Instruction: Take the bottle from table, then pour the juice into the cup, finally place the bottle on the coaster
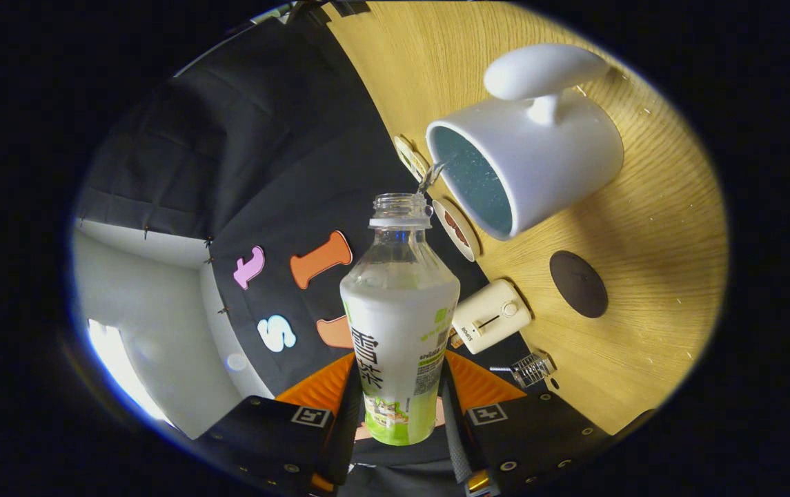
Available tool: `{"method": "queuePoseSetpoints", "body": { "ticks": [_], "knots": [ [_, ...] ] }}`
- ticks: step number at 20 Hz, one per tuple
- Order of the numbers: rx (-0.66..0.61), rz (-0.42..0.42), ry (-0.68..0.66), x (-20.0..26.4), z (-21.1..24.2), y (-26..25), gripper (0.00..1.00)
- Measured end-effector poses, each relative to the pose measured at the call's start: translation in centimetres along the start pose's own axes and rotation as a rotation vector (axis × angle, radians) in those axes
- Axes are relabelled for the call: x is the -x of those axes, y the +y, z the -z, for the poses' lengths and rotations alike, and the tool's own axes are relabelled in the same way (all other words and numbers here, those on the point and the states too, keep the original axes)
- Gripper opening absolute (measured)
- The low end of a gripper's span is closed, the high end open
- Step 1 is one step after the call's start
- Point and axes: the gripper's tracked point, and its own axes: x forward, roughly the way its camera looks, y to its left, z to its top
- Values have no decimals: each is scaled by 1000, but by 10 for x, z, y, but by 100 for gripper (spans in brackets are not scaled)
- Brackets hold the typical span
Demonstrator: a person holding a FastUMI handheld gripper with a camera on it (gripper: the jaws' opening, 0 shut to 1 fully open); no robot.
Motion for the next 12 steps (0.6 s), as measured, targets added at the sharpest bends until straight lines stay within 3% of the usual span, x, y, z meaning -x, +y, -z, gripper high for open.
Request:
{"method": "queuePoseSetpoints", "body": {
  "ticks": [12],
  "knots": [
    [-143,-36,-10,-1,1,11,57]
  ]
}}
